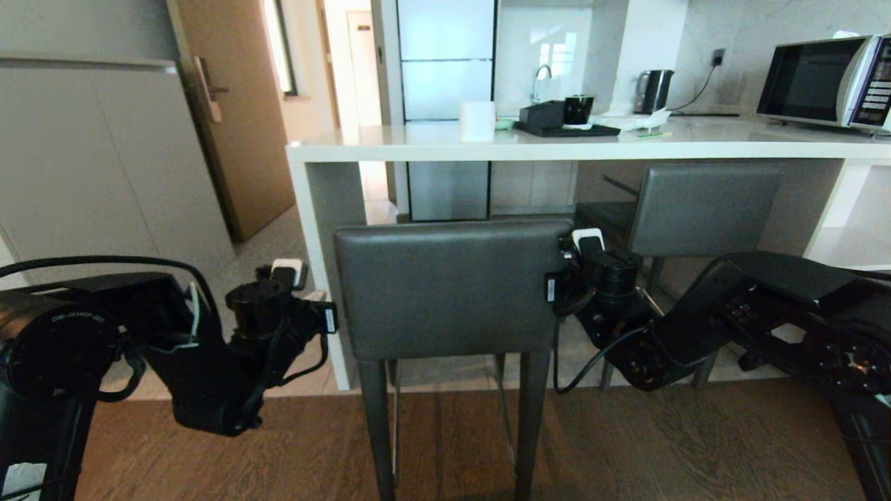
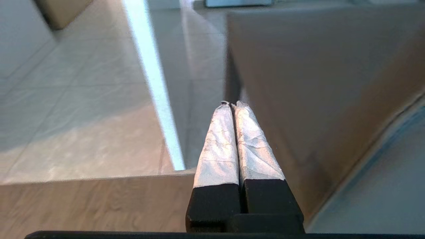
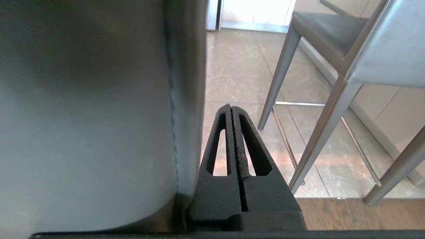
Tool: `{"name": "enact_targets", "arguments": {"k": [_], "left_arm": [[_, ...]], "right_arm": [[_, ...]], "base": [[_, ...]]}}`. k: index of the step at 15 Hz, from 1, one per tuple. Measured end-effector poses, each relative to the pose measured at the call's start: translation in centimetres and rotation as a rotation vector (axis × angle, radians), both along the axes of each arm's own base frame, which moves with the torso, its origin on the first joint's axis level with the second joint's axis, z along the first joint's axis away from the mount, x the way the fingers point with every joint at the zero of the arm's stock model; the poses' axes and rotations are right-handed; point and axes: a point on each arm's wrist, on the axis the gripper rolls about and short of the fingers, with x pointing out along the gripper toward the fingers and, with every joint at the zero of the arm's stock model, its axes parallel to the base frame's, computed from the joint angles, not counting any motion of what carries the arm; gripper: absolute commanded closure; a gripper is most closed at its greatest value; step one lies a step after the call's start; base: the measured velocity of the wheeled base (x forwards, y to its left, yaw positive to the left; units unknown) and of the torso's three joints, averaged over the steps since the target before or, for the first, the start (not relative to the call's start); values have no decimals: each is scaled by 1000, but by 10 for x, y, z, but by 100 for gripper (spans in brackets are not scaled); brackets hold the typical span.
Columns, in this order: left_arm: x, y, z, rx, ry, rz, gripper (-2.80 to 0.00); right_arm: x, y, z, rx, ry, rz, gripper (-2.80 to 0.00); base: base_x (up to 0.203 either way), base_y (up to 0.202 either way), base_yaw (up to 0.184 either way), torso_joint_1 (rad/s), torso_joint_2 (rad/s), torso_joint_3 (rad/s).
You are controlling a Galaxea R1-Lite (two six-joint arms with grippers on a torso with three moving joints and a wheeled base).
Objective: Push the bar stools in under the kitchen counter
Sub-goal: Push the gray chair back under the dining table
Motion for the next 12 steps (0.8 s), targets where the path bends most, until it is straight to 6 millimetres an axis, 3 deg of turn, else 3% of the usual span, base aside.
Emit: {"name": "enact_targets", "arguments": {"k": [2, 6, 12], "left_arm": [[-4, 3, 5, -3, -11, 7, 0], [1, -18, 12, -5, -22, -38, 0], [31, -36, 12, -5, -27, -55, 0]], "right_arm": [[-1, 0, 0, -2, 4, 0, 0], [-2, 1, -1, -5, 9, 3, 0], [7, 1, -3, 6, -9, 3, 0]], "base": [[0, 0, 0, 0, 0, 0], [0, 0, 0, 0, 0, 0], [0, 0, 0, 0, 0, 0]]}}
